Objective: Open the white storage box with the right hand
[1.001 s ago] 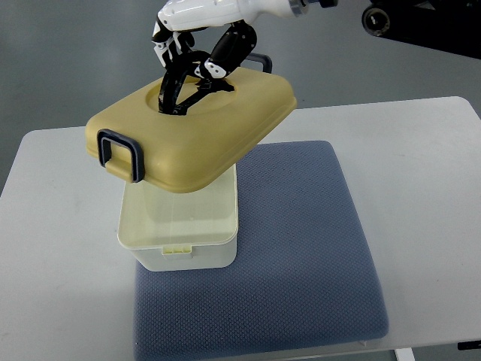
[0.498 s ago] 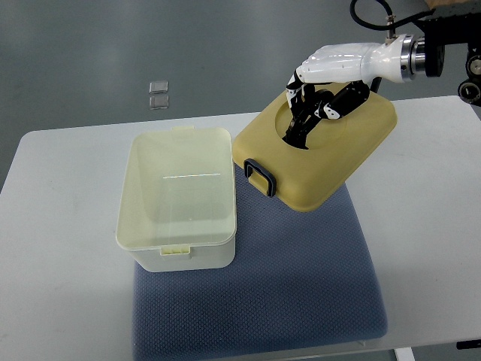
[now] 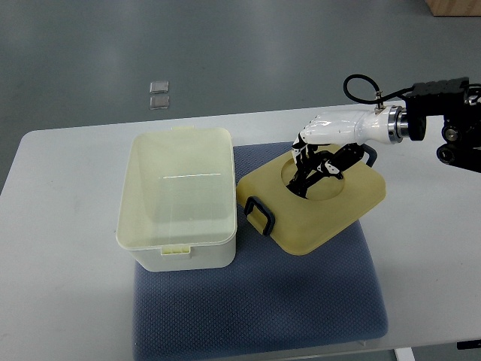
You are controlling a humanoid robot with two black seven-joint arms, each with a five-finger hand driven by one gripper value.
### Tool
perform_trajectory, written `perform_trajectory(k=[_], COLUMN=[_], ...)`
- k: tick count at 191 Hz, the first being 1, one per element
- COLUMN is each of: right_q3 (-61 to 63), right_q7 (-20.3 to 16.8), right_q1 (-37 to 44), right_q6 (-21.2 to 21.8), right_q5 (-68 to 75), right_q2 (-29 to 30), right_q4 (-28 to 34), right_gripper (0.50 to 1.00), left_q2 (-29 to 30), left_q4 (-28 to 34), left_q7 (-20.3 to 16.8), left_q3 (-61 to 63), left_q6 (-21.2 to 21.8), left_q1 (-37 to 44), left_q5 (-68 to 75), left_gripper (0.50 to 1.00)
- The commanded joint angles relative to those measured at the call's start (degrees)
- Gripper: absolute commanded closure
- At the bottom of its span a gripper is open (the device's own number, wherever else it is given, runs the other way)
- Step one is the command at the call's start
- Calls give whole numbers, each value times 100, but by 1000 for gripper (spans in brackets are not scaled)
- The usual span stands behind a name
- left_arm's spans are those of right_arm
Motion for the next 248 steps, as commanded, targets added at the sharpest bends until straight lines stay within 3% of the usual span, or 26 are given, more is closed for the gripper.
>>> perform_trajectory(k=[1,23,24,25,26,27,28,29,30,51,59,101,148,181,198,219,229,239,240,248], right_q3=[7,16,33,34,42,42,42,42,51,77,77,77,570,2238,3109,3882,4278,4279,4662,4929], right_q7=[16,24,24,24,33,33,42,42,42,51,60,112,288,235,104,-344,-450,-450,-476,-520], right_q1=[-177,-309,-318,-318,-327,-327,-336,-336,-345,-371,-380,-380,104,183,7,-406,-643,-643,-913,-1118], right_q6=[-32,-32,-32,-32,-32,-32,-41,-41,-41,-41,-41,82,610,1751,2007,1779,1401,1401,992,786], right_q5=[0,9,9,9,26,26,26,26,35,70,79,97,290,1554,2670,4287,5131,5133,5968,6678], right_q2=[175,307,316,316,324,324,333,333,342,386,386,368,-36,-300,-238,8,192,193,341,447], right_q4=[-139,-271,-279,-279,-288,-288,-297,-297,-297,-288,-288,-235,-95,-104,-165,-314,-446,-446,-568,-648], right_gripper=[1000,989,886,885,804,803,731,730,679,636,593,589,591,591,591,591,591,591,591,591], left_q2=[0,0,0,0,0,0,0,0,0,0,0,0,0,0,0,0,0,0,0,0], left_q4=[-2,7,7,7,7,7,7,7,7,7,7,7,16,-10,-10,-2,-2,-2,-10,-19], left_q7=[0,0,0,0,0,0,0,0,0,0,0,0,0,0,0,0,0,0,0,0], left_q3=[0,-9,-9,-9,-9,-9,-9,-9,-9,-9,0,0,0,0,0,0,0,0,0,0], left_q6=[1,1,1,1,1,1,1,1,1,1,1,1,1,1,1,1,1,1,1,1], left_q1=[0,0,0,0,0,0,0,0,0,0,0,9,9,9,9,9,9,9,9,9], left_q5=[0,0,0,0,0,0,0,0,0,0,0,0,0,0,0,0,0,0,0,0], left_gripper=[500,500,500,500,500,500,500,500,500,500,500,500,500,500,500,500,500,500,500,500])
